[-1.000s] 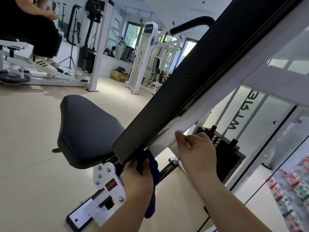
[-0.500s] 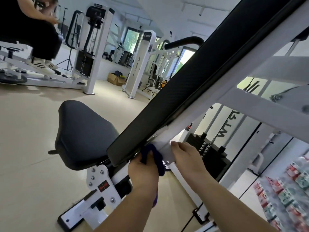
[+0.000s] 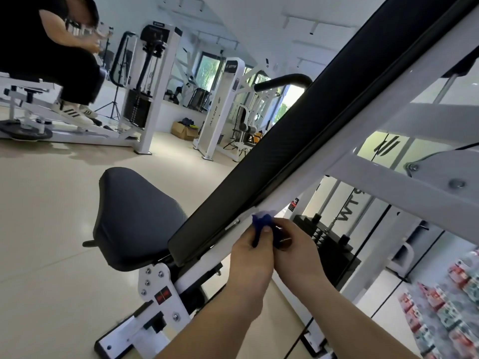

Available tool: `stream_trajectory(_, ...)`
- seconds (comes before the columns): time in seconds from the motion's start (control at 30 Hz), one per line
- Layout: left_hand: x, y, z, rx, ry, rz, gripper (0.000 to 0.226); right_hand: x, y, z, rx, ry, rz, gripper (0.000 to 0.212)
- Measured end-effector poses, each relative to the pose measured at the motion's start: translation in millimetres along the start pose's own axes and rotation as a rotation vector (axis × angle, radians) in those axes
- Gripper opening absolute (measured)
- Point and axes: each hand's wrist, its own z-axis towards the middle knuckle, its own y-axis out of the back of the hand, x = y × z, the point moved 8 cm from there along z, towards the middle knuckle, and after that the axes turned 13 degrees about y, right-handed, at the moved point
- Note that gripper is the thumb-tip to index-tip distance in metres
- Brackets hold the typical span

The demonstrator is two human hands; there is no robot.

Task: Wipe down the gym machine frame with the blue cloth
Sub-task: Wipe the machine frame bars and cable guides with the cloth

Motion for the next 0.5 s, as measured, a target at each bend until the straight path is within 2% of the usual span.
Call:
stream_trajectory(0.07, -18.3, 12.3, -10.4, -0.013, -0.090, 0.185, 0.025, 5.2, 4.6, 4.9, -0.040, 0.025, 0.022, 0.028)
stream_trajectory(0.13, -49.5, 34.8, -26.8, -0.105, -0.300, 0.421, 0.025, 8.6, 12.9, 9.9, -0.116, 0.038, 0.093, 0.018)
stream_trajectory(0.2, -86.3, 51.4, -49.7, -0.207, -0.551, 0.604, 0.018, 13.5, 21.4, 16.5, -0.169, 0.062, 0.146, 0.022)
stream_trajectory(0.23, -102.0, 56.0, -57.7, -0.230, -0.635, 0.653, 0.007, 16.7, 26.8, 20.9, -0.193, 0.085, 0.159, 0.023)
stream_trajectory(0.27, -114.5, 59.3, -60.0, -0.258, -0.681, 0.710, 0.010, 20.3, 32.5, 25.2, -0.222, 0.114, 0.161, 0.023)
stream_trajectory(0.33, -127.8, 59.5, -49.1, -0.334, -0.701, 0.888, 0.050, 26.4, 40.0, 31.3, -0.262, 0.158, 0.122, 0.021)
stream_trajectory(0.37, -129.9, 56.4, -40.7, -0.347, -0.686, 0.980, 0.063, 27.5, 40.0, 32.0, -0.269, 0.170, 0.082, 0.021)
stream_trajectory(0.4, -130.6, 51.6, -34.6, -0.341, -0.681, 1.039, 0.067, 27.2, 37.5, 31.4, -0.264, 0.178, 0.039, 0.021)
stream_trajectory(0.5, -124.9, 48.5, -24.1, -0.352, -0.663, 1.085, 0.059, 17.4, 19.3, 26.0, -0.189, 0.167, -0.045, 0.020)
